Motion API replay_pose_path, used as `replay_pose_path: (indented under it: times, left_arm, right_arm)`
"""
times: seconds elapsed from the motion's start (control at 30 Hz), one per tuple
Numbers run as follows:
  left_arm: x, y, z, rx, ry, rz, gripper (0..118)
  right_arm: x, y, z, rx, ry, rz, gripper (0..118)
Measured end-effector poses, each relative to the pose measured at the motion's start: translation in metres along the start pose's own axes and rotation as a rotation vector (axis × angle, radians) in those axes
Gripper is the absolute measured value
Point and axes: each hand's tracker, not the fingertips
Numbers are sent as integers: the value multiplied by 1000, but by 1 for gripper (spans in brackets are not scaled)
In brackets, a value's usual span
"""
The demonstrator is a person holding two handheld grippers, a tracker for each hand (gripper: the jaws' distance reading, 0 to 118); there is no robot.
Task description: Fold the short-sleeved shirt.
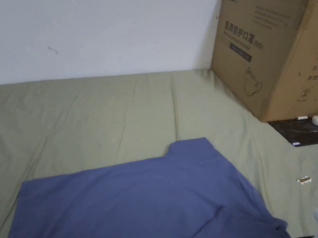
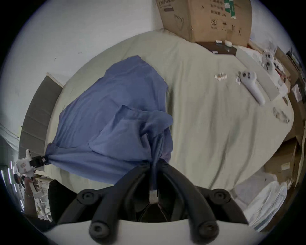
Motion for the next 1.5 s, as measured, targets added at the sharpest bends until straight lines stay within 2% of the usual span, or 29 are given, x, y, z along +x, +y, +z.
replay_pose_path:
  times: [0.07,0.1,0.13,0.17,0.2,0.23,0.27,0.43,0.47,0.5,0.53,0.57,0.6,0.63,0.7,0.8,0.83,1.1,1.13,1.17,1.2,1.23,1.27,1.3,1.47,1.5]
  left_arm:
    - [-1,-13,-4,4,-18,7,11]
    - [-2,-15,-7,-3,-11,27,20]
    - [-4,-16,-5,-4,-7,43,35]
    - [-5,-17,-4,4,6,52,56]
    - [-4,-16,-3,18,12,59,91]
    - [-3,-15,-1,24,12,62,109]
    - [-3,-15,1,34,10,66,115]
    - [3,-5,15,145,-20,40,114]
    - [11,-1,18,175,-11,14,114]
    - [18,3,21,198,2,-7,105]
    - [28,5,27,221,-4,-32,88]
    - [35,9,31,243,-13,-52,59]
    - [42,13,33,263,-4,-65,14]
    - [49,16,33,281,5,-77,2]
    - [64,24,36,313,42,-101,1]
    - [57,39,28,302,-46,-79,1]
    - [55,47,25,295,-51,-68,1]
    - [9,176,-54,151,-31,-44,3]
    - [5,190,-67,143,-10,-49,12]
    - [0,203,-80,137,4,-52,34]
    - [-4,211,-87,120,18,-60,72]
    - [-8,219,-98,105,30,-61,98]
    - [-11,224,-111,77,51,-61,114]
    - [-13,228,-121,62,61,-61,118]
    - [-31,246,-176,4,79,-76,117]
    - [-32,245,-182,-24,80,-86,106]
  right_arm:
    - [-1,-8,-5,-43,-6,-28,9]
    - [0,-11,-8,-49,-13,-31,23]
    - [-4,-13,-9,-48,-57,-16,43]
    - [-4,-14,-11,-44,-119,13,69]
    - [-5,-15,-10,-30,-150,35,97]
    - [-7,-15,-7,-4,-152,45,107]
    - [-11,-14,-1,25,-157,50,110]
    - [-51,1,27,142,-100,97,110]
    - [-64,6,33,155,-95,118,110]
    - [-76,10,36,168,-84,140,105]
    - [-88,13,40,199,-75,160,94]
    - [-99,17,42,241,-53,177,70]
    - [-111,21,44,281,-19,199,23]
    - [-123,25,44,316,-3,216,0]
    - [-144,33,39,350,5,241,0]
    - [-164,48,34,343,51,257,0]
    - [-153,60,12,349,55,261,0]
    - [-156,80,-24,280,47,304,0]
    - [-154,80,-27,273,41,299,0]
    - [-150,81,-30,261,38,290,0]
    - [-146,81,-33,248,36,278,0]
    - [-150,80,-29,233,36,272,0]
    - [-146,81,-31,223,34,252,0]
    - [-143,81,-33,216,34,237,0]
    - [-126,92,-44,188,22,171,0]
    - [-122,97,-47,180,25,167,0]
